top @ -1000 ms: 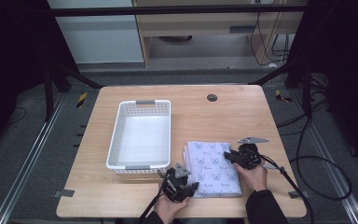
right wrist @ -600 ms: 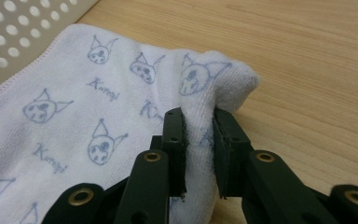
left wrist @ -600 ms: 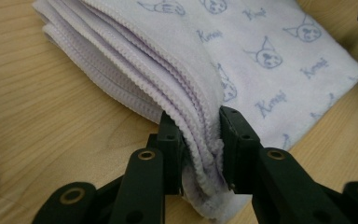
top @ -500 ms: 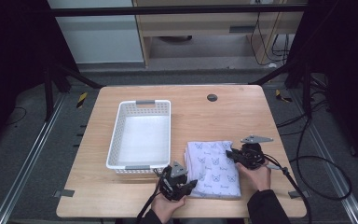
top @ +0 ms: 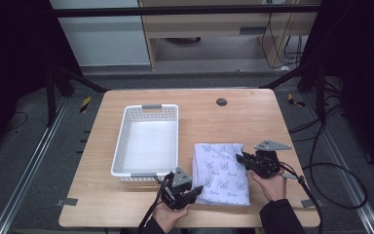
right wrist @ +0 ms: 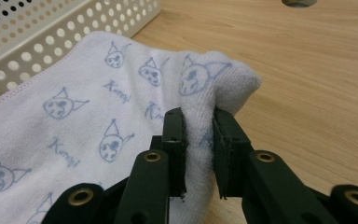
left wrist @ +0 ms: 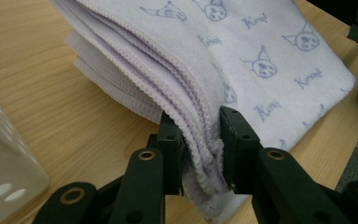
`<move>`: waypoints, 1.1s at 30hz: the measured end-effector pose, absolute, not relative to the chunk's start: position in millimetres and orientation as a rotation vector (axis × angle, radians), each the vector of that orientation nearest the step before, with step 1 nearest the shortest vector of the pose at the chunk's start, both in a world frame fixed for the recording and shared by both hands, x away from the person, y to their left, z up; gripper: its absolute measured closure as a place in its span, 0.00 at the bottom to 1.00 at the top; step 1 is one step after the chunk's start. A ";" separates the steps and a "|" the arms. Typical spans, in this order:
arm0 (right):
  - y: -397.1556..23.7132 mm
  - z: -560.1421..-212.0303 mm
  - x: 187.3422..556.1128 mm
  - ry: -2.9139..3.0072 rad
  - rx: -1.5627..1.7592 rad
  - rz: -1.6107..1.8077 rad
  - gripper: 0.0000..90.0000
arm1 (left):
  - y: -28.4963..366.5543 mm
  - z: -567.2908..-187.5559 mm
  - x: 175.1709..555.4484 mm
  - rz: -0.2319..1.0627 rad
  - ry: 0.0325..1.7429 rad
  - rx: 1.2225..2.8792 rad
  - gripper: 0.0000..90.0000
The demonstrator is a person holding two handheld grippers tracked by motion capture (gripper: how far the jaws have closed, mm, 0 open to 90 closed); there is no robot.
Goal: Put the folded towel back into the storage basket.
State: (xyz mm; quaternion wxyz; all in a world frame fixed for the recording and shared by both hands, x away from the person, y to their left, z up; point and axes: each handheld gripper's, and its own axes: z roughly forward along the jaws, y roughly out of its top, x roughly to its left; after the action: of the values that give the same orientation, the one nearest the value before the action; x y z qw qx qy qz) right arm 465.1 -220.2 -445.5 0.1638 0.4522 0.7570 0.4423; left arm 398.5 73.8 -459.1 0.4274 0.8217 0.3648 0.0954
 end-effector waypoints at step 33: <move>-212.1 -406.0 457.8 2.064 1.176 1.352 0.85 | 90.8 -412.3 394.7 0.297 0.872 1.957 0.79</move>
State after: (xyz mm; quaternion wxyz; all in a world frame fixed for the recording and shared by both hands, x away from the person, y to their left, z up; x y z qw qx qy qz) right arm 457.8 -212.1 -406.0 0.2026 0.4214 0.7393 0.4845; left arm 394.7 90.8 -412.3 0.4702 0.7985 0.3558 0.1212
